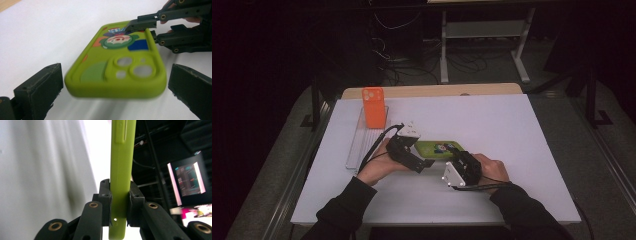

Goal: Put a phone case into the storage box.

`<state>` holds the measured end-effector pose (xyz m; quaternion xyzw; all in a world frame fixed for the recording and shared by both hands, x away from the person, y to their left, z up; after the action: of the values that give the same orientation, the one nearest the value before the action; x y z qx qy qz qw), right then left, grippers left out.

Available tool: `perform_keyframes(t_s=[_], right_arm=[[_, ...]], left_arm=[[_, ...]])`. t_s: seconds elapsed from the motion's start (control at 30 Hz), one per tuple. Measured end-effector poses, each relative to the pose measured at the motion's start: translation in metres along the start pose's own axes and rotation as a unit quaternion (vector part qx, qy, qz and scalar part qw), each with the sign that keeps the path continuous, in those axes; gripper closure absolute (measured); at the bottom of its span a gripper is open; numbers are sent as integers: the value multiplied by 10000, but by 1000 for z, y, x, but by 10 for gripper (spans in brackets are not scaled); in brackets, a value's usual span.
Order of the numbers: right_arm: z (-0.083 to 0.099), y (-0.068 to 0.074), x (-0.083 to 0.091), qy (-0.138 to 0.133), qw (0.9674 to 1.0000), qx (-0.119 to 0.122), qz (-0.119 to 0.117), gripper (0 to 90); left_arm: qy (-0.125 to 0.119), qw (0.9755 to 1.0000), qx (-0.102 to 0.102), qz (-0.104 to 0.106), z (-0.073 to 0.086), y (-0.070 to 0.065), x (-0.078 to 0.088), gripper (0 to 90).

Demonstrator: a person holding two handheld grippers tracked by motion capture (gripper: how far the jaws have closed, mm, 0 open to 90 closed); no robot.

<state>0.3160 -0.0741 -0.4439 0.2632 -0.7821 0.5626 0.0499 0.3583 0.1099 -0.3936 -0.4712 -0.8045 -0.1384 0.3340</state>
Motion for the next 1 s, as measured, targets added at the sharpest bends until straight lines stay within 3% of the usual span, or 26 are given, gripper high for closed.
perform_keyframes(t_s=[0.07,0.13,0.17,0.3,0.33,0.43,0.53,0.57,0.6,0.63,0.67,0.7,0.77,0.8,0.83,0.87,0.9,0.93,0.97,1.0], right_arm=[[1,-4,1,-40,9992,-352,-179,758],[3,-6,2,-36,9963,-795,-313,758],[4,-7,1,-72,9938,-1058,-346,758],[9,-14,1,-129,9825,-1714,-719,758],[11,-16,1,-134,9811,-1777,-755,758],[13,-19,1,-194,9710,-2194,-929,758],[17,-23,0,-242,9564,-2688,-1117,758],[18,-25,-1,-280,9537,-2765,-1145,758],[19,-26,-1,-256,9469,-2957,-1236,758],[20,-27,-1,-260,9433,-3054,-1272,758],[22,-28,-2,-300,9375,-3198,-1340,758],[22,-29,-1,-265,9277,-3431,-1451,758],[24,-30,-2,-291,9153,-3693,-1582,758],[26,-31,-3,-285,9098,-3790,-1667,758],[27,-32,-4,-291,9033,-3906,-1748,757],[29,-33,-5,-302,8970,-4028,-1798,757],[30,-33,-6,-270,8894,-4163,-1869,757],[31,-33,-7,-291,8781,-4361,-1949,757],[30,-33,-7,-281,8645,-4585,-2039,757],[32,-34,-8,-297,8593,-4668,-2068,757]], left_arm=[[-81,10000,19,-1,-1,1,1,0],[-148,9998,94,-2,-1,1,3,0],[-284,9993,232,7,-2,0,2,0],[-244,9997,42,-34,-2,5,5,0],[-259,9997,38,-32,-2,5,5,0],[-278,9994,205,-40,-1,3,5,0],[-274,9994,204,-44,-1,4,5,0],[-292,9993,238,-38,-1,4,5,0],[-322,9991,287,-17,-1,4,5,0],[-311,9991,292,-1,-1,5,6,0],[-311,9991,296,-27,-1,5,6,0],[-344,9990,283,-39,-2,6,6,0],[-375,9982,459,-52,-1,5,5,0],[-307,9988,382,-64,-1,7,6,0],[-379,9980,507,-67,-1,7,5,0],[-344,9983,468,-97,-1,8,6,0],[-417,9976,545,-119,-1,8,5,0],[-442,9976,516,-159,-2,9,5,0],[-487,9972,543,-180,-2,9,5,0],[-521,9969,557,-206,-2,9,6,0]])
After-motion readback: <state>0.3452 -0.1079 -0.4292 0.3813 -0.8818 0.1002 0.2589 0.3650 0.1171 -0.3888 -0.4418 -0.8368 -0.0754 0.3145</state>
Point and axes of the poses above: each handheld gripper's, and its own axes: x roughly backward along the jaws, z roughly out of its underside, y roughly to its left, the point moved 3 cm from there along -x, roughly forward along the jaws, and after that the axes turned 4 degrees about x, right-handed, at the moved point
